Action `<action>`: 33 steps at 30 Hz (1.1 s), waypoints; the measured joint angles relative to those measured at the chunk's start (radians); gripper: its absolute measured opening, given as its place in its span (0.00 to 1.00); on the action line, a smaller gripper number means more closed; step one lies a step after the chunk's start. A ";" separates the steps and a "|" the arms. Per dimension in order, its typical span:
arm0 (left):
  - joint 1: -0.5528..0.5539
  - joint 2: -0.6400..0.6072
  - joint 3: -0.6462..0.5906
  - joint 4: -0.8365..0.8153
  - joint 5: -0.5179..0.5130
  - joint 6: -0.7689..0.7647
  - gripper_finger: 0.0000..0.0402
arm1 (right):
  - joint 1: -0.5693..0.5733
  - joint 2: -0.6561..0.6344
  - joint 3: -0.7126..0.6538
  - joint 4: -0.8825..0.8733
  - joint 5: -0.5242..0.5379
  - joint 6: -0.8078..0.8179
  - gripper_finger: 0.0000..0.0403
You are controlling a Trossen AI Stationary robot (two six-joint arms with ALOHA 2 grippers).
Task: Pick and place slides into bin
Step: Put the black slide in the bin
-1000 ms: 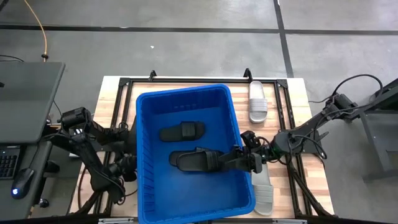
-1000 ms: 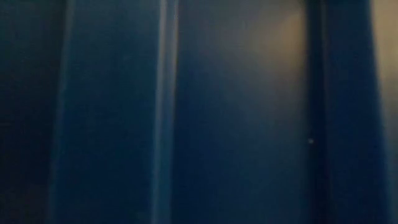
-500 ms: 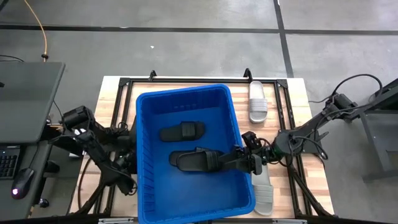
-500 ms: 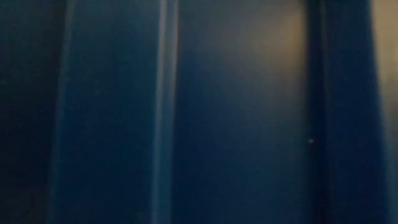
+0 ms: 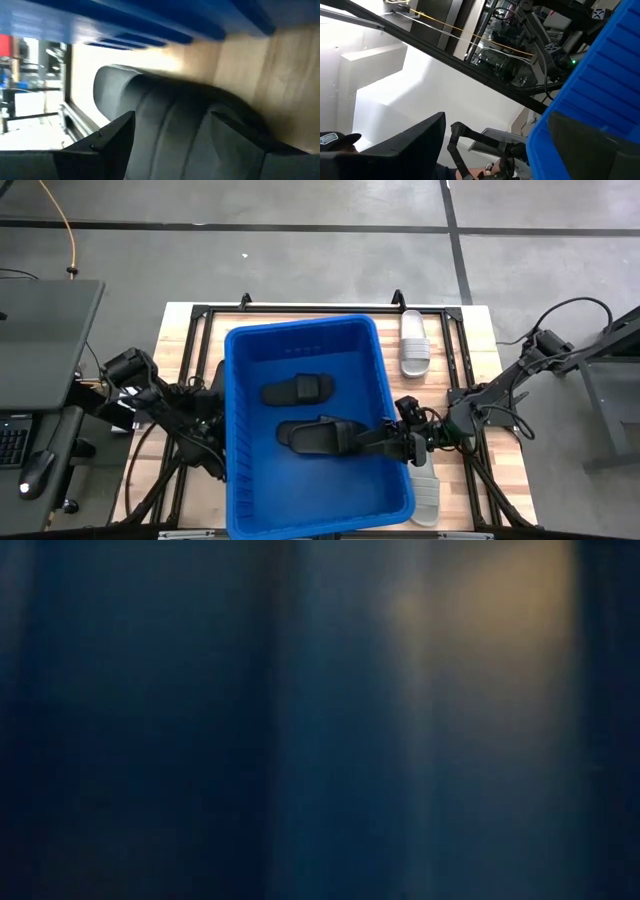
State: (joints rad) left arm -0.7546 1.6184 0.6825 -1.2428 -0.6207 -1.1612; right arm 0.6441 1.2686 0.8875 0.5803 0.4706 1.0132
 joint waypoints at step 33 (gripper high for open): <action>0.024 -0.011 0.161 -0.049 0.142 0.166 0.01 | -0.001 0.000 0.000 -0.015 0.028 -0.020 0.84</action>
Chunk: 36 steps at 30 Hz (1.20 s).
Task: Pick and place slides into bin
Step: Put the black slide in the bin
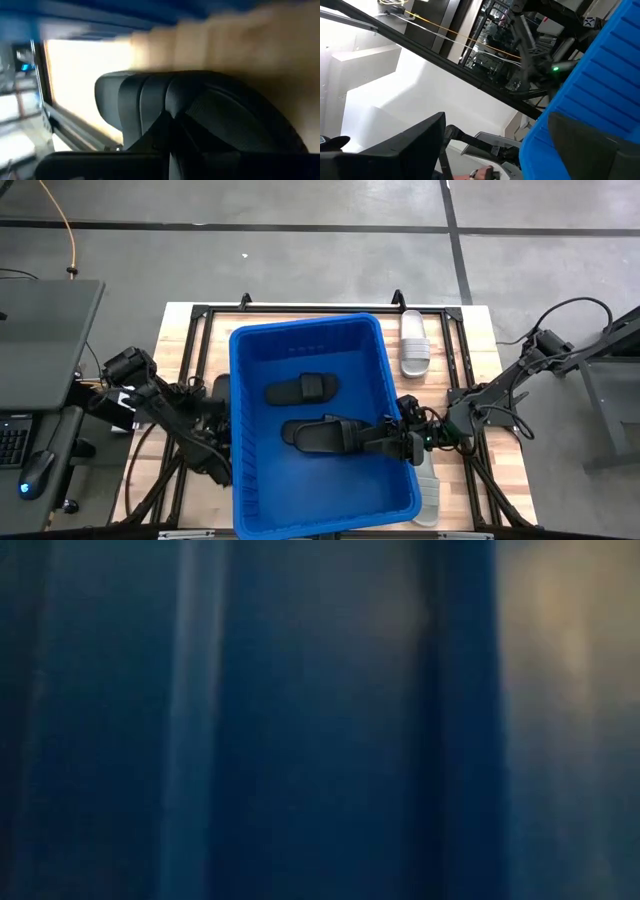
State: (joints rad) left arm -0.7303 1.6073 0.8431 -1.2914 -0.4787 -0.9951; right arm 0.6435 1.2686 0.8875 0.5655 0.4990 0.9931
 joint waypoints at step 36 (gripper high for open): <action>0.234 -0.104 0.211 -0.293 0.658 0.196 0.00 | -0.001 0.000 0.000 -0.041 0.094 -0.140 0.84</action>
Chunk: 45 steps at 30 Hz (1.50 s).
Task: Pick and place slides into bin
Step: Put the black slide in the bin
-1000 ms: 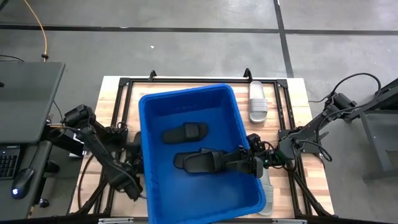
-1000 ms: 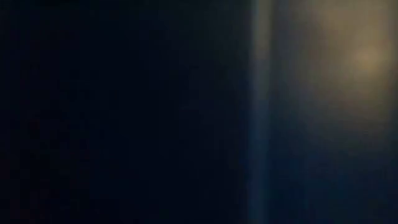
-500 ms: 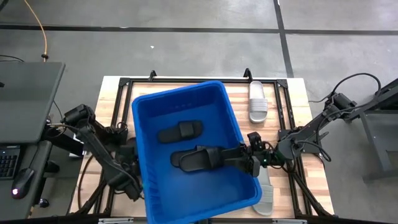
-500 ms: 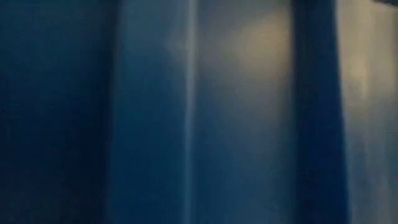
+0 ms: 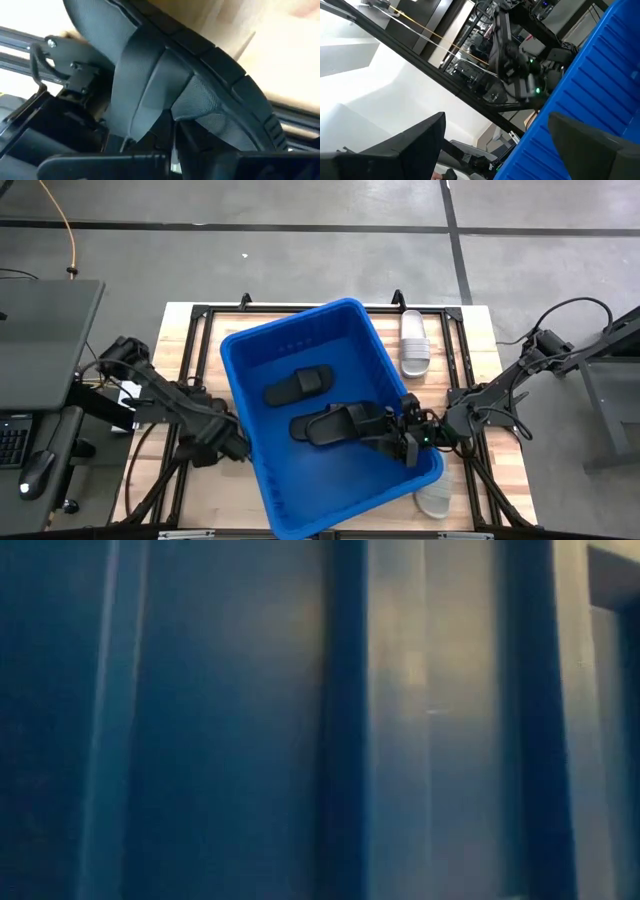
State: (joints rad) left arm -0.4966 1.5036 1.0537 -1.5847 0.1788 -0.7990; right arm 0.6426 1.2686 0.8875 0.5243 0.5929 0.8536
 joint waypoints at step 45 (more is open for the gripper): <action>-0.171 -0.207 1.019 0.176 -0.487 -0.241 0.00 | -0.009 0.000 0.001 0.118 0.093 0.109 0.84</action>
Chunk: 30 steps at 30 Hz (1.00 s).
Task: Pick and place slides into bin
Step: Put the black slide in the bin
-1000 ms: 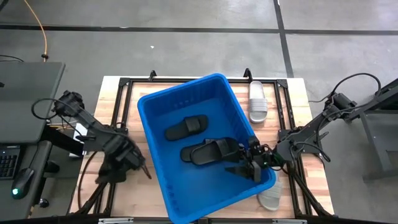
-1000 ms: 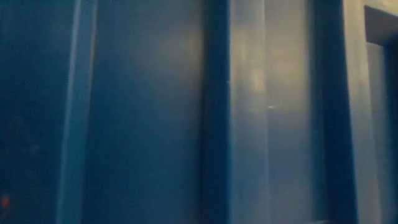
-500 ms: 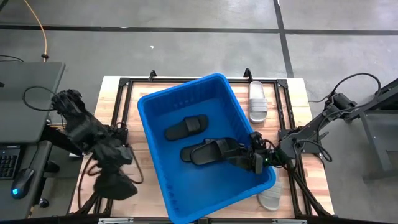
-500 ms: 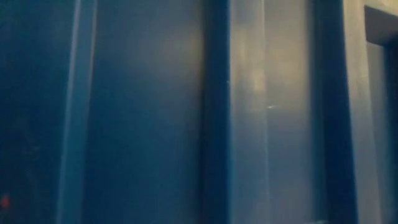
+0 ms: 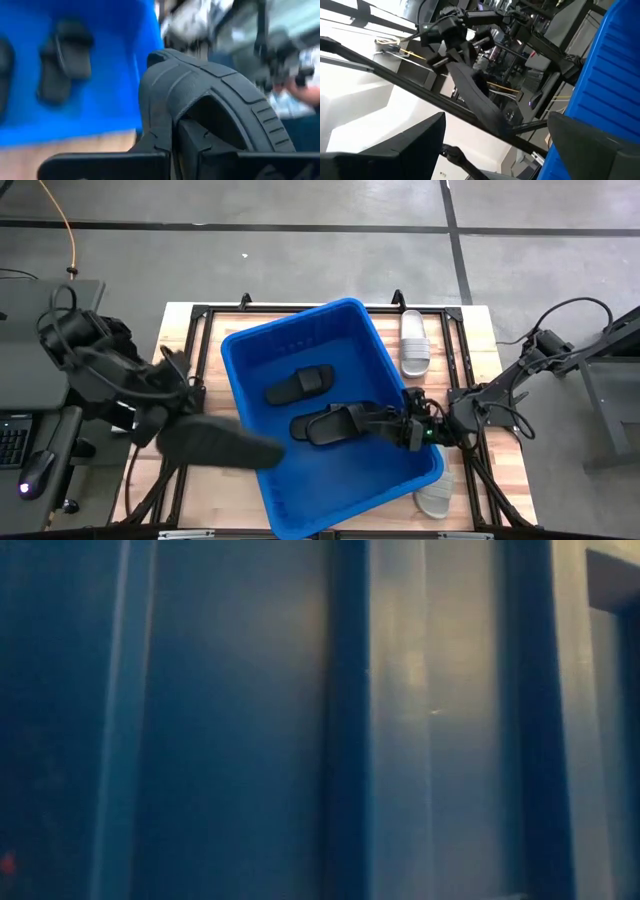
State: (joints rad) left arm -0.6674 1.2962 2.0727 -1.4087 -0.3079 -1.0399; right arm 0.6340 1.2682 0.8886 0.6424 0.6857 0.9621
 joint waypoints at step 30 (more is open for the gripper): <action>0.101 0.206 0.010 -0.005 -0.578 0.330 0.00 | -0.041 0.000 0.000 -0.006 0.140 0.168 0.84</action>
State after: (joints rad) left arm -0.5668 1.5025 2.0830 -1.4132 -0.8860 -0.7097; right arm 0.5933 1.2686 0.8886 0.6361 0.8253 1.1299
